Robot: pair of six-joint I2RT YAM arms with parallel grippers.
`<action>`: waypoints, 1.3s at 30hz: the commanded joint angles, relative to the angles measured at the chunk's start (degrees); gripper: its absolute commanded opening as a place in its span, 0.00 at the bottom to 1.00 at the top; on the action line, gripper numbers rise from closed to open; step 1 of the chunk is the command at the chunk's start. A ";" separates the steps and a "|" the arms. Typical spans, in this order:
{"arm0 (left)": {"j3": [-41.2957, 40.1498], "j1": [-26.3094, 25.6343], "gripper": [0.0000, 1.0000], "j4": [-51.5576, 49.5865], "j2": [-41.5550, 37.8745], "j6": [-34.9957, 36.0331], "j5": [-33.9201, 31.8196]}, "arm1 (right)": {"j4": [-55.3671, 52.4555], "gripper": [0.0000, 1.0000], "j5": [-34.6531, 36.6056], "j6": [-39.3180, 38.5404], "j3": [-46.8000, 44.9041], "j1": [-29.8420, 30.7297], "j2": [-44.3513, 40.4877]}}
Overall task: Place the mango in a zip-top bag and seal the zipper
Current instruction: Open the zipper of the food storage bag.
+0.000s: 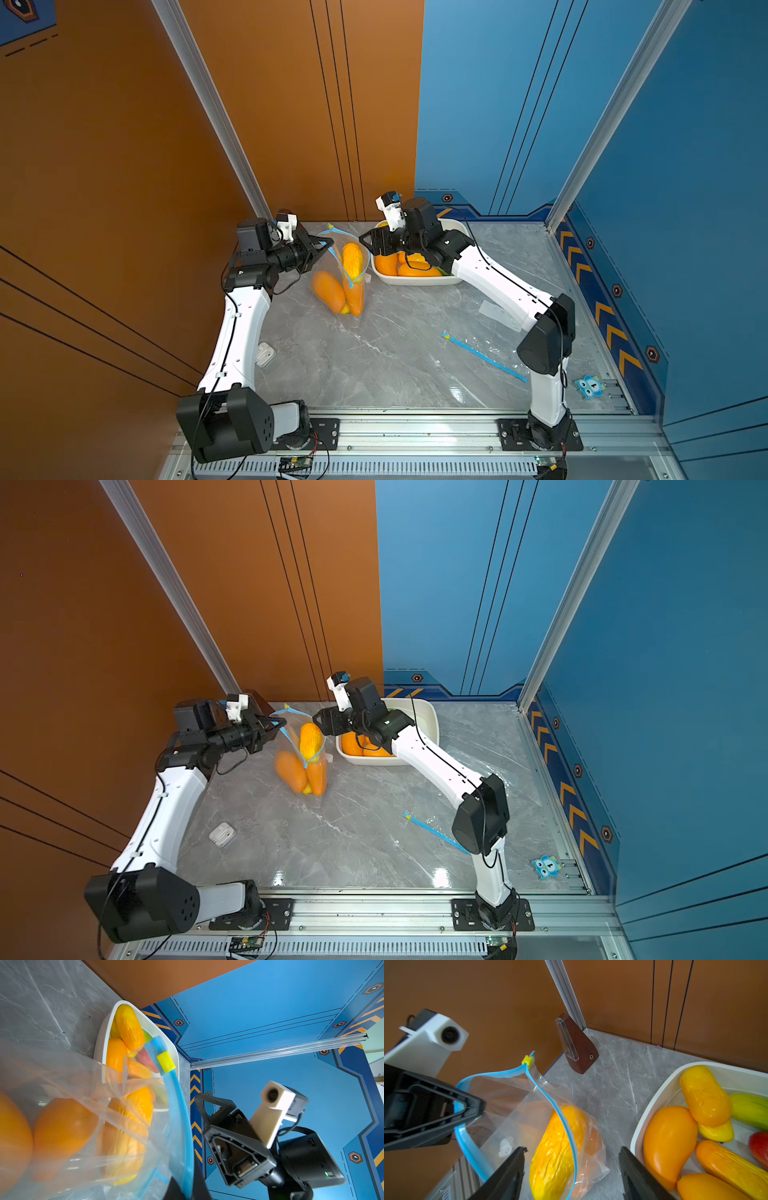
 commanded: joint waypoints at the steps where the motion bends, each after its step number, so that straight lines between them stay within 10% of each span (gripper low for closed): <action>1: 1.67 0.22 0.00 1.79 0.16 0.99 2.06 | -6.81 0.63 -1.84 0.21 4.70 0.77 5.56; 10: -0.55 1.65 0.00 1.79 0.59 2.48 0.39 | -8.40 0.04 -0.20 0.71 9.27 3.59 3.96; 26: -0.53 9.11 0.00 1.75 -1.90 3.32 -0.80 | -19.71 0.00 7.67 2.18 26.94 5.32 7.65; 35: 0.13 7.69 0.00 3.38 -4.69 3.80 -0.29 | -13.07 0.00 -6.50 5.49 22.46 3.09 10.61; 39: -1.02 7.78 0.00 3.38 -3.76 5.04 -2.34 | -9.71 0.28 -5.32 4.47 18.46 3.78 9.75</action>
